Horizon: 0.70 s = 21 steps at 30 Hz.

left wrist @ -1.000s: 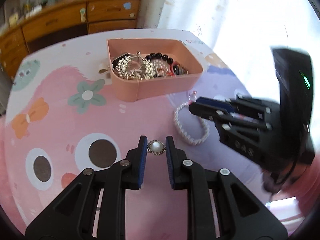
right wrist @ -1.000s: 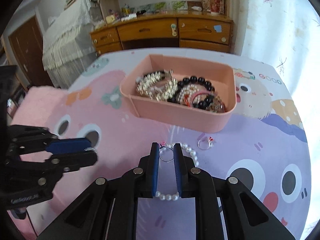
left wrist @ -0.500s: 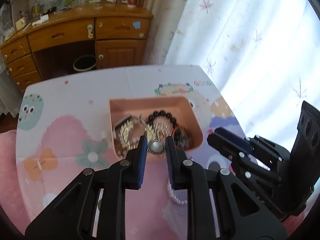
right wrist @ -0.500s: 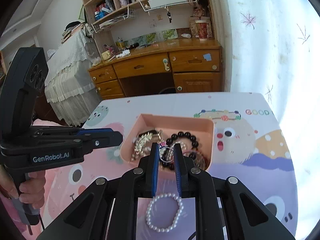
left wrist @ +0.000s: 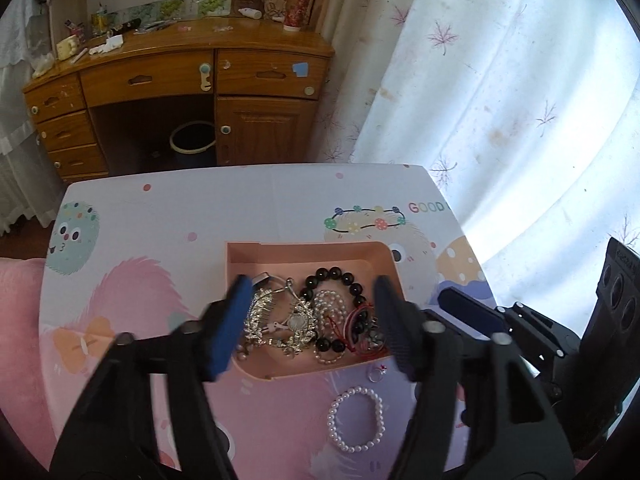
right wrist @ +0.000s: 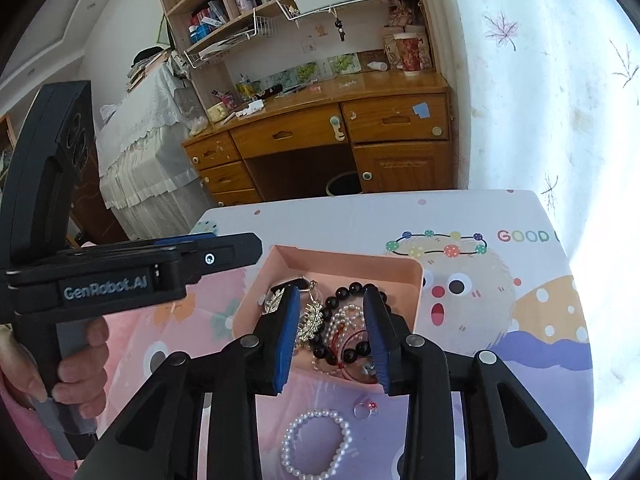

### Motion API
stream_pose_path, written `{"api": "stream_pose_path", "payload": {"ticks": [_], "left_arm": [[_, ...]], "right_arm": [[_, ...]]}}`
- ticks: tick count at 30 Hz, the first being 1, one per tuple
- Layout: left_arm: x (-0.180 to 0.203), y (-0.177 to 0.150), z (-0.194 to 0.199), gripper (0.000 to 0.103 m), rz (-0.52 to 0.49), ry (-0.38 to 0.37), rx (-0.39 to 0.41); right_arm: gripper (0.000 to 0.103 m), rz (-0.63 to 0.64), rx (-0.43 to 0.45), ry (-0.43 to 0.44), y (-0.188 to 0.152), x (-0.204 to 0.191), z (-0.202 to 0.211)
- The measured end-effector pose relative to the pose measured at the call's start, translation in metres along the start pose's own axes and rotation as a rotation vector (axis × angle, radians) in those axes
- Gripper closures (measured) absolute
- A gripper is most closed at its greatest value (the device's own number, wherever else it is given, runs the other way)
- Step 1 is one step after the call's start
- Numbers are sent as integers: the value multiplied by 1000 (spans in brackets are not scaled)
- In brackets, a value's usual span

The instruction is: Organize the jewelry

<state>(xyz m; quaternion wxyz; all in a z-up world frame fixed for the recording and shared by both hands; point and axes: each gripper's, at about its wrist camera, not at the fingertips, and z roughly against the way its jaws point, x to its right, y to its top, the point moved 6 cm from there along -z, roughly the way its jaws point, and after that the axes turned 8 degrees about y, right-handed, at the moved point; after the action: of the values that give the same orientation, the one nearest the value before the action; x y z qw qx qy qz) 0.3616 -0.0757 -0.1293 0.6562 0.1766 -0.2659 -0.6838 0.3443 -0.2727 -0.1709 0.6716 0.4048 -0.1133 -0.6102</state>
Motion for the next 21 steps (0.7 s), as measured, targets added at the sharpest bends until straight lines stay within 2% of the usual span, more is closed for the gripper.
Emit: {"api": "stream_pose_path", "payload": {"ticks": [4,7,10,13,21], "left_arm": [[-5,-9,-5,39,54,-5,-35],[-8,-32,-15,39,78,27,-112],[-6,-57,-25,39,72,65,-180],[0,-81,-31,39,58,67,-239],[17,-117,-38,36,0,90,-315]], "right_arm": [[68,-42,-34,8,-7,12,-2],[67,-104,-70,4,-18,25,-2],[67,-194,-102,7,-29,40,-4],[67,-274,-141,16,-41,54,-7],[67,-424,-298,14,-83,77,-29]]}}
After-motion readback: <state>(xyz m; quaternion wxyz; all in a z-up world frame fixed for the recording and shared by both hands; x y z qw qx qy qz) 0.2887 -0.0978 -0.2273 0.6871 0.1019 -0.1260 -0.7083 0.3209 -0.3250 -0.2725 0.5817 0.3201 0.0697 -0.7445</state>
